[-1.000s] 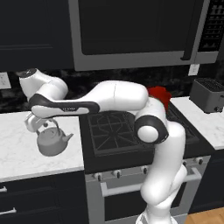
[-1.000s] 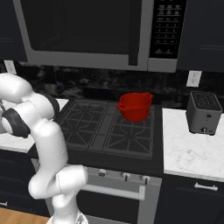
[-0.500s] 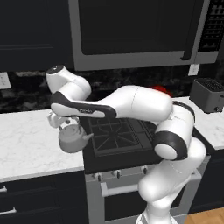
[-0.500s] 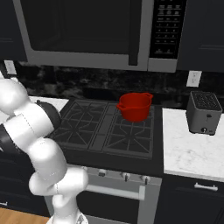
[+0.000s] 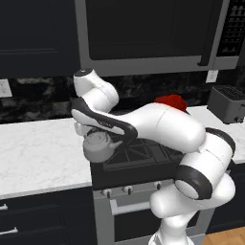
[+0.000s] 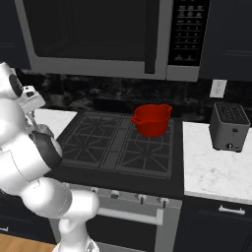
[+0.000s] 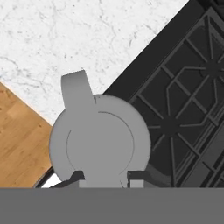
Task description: Pick the kettle from the counter and place it on a stove burner. Then turn the burner on.
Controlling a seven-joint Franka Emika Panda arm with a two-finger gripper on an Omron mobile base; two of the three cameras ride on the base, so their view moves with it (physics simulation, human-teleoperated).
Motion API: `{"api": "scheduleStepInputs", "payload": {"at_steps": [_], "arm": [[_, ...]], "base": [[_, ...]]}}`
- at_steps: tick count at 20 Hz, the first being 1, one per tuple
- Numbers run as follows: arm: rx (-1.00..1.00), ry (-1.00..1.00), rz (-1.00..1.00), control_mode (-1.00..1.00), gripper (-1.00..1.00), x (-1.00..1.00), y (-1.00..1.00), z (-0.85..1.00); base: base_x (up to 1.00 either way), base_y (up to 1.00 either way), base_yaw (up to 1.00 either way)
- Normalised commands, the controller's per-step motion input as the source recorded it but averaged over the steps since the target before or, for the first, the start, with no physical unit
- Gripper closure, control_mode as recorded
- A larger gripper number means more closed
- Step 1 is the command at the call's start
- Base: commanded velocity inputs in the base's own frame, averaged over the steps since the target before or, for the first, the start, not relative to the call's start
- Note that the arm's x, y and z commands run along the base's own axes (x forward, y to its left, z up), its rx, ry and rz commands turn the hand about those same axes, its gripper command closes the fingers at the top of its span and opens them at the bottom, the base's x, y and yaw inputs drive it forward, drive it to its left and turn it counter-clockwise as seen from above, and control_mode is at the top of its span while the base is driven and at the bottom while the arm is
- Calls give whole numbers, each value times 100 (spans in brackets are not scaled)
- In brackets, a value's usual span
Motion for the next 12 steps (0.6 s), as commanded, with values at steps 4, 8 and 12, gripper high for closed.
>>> {"api": "scheduleStepInputs", "payload": {"at_steps": [4,8,12], "arm": [[0,0,0,-100,100,0,-60,28],[0,0,0,-100,100,12,-54,0],[0,0,0,-100,100,51,-59,0]], "base": [[0,0,0],[0,0,0],[0,0,0]]}}
